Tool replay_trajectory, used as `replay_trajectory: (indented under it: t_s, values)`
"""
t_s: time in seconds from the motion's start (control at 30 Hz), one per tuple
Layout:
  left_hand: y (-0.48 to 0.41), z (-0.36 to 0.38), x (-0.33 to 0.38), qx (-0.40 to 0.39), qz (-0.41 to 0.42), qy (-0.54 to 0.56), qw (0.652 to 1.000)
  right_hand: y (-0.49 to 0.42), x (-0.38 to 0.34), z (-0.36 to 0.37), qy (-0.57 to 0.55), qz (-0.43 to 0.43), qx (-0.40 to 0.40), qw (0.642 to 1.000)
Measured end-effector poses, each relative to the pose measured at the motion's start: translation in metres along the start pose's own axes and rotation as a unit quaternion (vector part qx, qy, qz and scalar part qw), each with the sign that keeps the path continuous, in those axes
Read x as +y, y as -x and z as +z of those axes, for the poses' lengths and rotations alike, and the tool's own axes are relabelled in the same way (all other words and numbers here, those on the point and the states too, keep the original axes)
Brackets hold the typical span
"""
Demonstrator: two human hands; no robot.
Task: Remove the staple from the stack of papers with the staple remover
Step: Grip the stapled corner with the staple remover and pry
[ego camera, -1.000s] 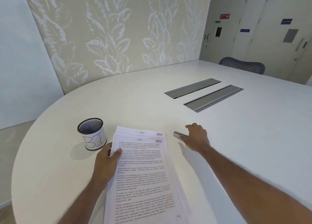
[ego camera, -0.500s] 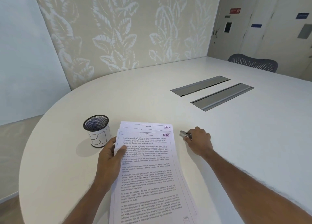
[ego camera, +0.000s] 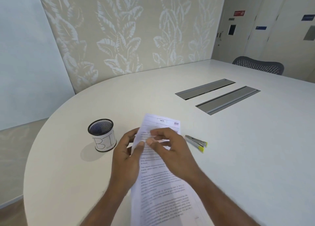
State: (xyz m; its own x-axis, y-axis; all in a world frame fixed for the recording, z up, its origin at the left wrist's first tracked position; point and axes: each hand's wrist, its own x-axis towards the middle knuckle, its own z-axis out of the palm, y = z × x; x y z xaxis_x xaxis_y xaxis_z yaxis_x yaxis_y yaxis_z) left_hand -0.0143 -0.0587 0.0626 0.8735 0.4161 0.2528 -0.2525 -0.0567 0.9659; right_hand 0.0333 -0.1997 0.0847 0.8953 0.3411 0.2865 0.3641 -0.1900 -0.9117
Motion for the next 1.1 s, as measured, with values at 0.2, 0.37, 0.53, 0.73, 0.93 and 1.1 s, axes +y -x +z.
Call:
replay_trajectory:
  t_s: [0.2, 0.37, 0.53, 0.73, 0.93, 1.1]
  values:
    - [0.022, 0.033, 0.044, -0.044, 0.134, -0.076, 0.987, 0.014, -0.048, -0.013, -0.113, -0.019, 0.020, 0.993]
    - [0.028, 0.042, 0.065, -0.129, 0.195, -0.198, 0.952, 0.014, -0.062, -0.038, -0.135, -0.008, 0.056, 0.989]
    - [0.006, 0.025, 0.104, -0.097, 0.263, -0.242, 0.929, 0.018, -0.078, -0.061, -0.145, 0.008, 0.050, 0.988]
    - [-0.026, 0.005, 0.163, -0.117, 0.251, -0.350, 0.895, 0.036, -0.097, -0.079, -0.205, 0.004, -0.011, 0.979]
    - [-0.029, -0.001, 0.185, -0.210, 0.215, -0.240, 0.923, 0.046, -0.103, -0.089, -0.245, 0.006, -0.052, 0.968]
    - [-0.030, -0.001, 0.190, -0.248, 0.210, -0.230, 0.917, 0.046, -0.108, -0.088, -0.215, -0.026, -0.028, 0.976]
